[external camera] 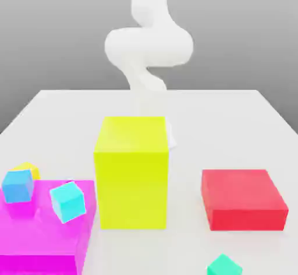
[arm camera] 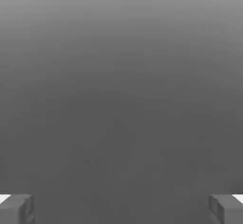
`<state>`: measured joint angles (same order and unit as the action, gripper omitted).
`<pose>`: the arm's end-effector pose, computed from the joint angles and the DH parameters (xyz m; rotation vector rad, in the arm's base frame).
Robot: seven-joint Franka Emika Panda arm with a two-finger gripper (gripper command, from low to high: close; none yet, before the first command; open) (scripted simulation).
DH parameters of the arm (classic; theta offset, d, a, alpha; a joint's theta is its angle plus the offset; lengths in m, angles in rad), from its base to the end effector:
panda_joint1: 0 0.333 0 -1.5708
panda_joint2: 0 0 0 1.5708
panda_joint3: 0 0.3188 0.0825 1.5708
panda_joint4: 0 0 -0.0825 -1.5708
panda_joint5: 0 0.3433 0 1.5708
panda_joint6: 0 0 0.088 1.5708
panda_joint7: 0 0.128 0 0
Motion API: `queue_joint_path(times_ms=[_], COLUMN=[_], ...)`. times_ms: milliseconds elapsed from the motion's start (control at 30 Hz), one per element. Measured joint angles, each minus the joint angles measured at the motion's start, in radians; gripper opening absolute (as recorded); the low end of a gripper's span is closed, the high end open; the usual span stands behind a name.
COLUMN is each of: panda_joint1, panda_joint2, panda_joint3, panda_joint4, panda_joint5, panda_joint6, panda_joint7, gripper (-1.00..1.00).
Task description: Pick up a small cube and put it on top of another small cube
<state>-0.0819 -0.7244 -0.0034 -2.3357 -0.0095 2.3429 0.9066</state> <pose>0.3465 -0.0304 0.6585 -2.3756 1.2792 -0.9512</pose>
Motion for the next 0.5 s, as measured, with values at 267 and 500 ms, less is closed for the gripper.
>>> queue_joint_path(times_ms=[267, 500], panda_joint1=[-0.255, -0.445], panda_joint2=[0.245, 0.454], panda_joint3=[-0.028, -0.088], panda_joint4=[-0.116, -0.215], panda_joint5=[-0.032, -0.054], panda_joint6=[0.139, 0.257], panda_joint7=[0.347, 0.639], gripper=[0.00, 0.00])
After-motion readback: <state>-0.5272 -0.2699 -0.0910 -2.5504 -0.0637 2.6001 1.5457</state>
